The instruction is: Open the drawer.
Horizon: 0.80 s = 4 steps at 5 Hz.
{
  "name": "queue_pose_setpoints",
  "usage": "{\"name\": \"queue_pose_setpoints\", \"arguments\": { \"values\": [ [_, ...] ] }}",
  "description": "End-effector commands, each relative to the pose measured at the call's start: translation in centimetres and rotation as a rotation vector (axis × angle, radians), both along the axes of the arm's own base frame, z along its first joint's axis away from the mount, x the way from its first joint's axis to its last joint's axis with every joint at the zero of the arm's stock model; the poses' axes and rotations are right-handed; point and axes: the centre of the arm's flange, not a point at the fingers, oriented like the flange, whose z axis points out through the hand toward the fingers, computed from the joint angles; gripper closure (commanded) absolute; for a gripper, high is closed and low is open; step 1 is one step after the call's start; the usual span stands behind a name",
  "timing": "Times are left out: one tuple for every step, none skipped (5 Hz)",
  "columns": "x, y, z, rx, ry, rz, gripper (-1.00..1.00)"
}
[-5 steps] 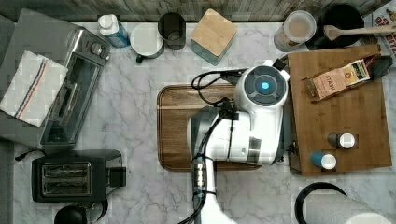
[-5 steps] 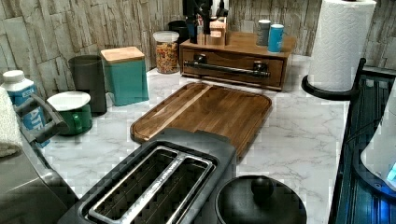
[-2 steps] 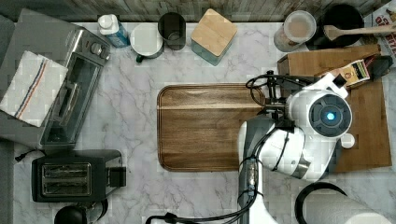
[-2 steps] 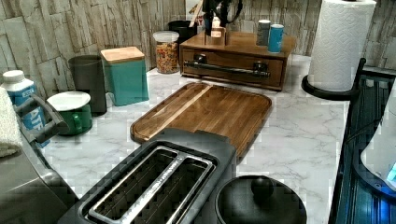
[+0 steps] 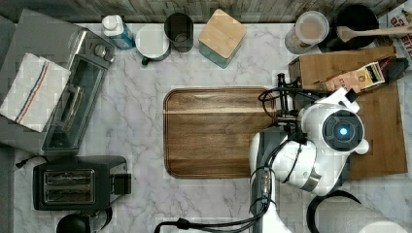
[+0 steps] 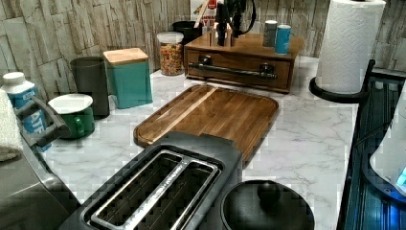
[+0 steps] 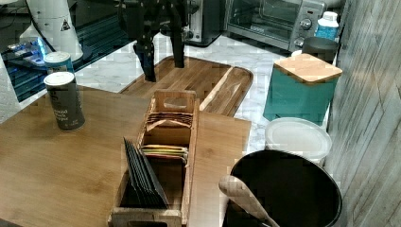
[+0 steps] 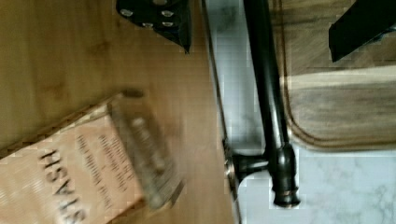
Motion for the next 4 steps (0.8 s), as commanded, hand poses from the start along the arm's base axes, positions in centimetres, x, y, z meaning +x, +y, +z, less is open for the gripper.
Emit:
{"name": "queue_pose_setpoints", "arguments": {
  "values": [
    [0.9, 4.1, -2.7, 0.021, 0.025, 0.152, -1.0],
    [0.9, 2.8, -5.1, 0.011, 0.002, 0.187, -1.0],
    [1.2, 2.2, -7.1, 0.008, 0.008, 0.204, -1.0],
    [1.4, 2.6, -8.4, -0.014, 0.031, 0.184, -1.0]
  ]
}}
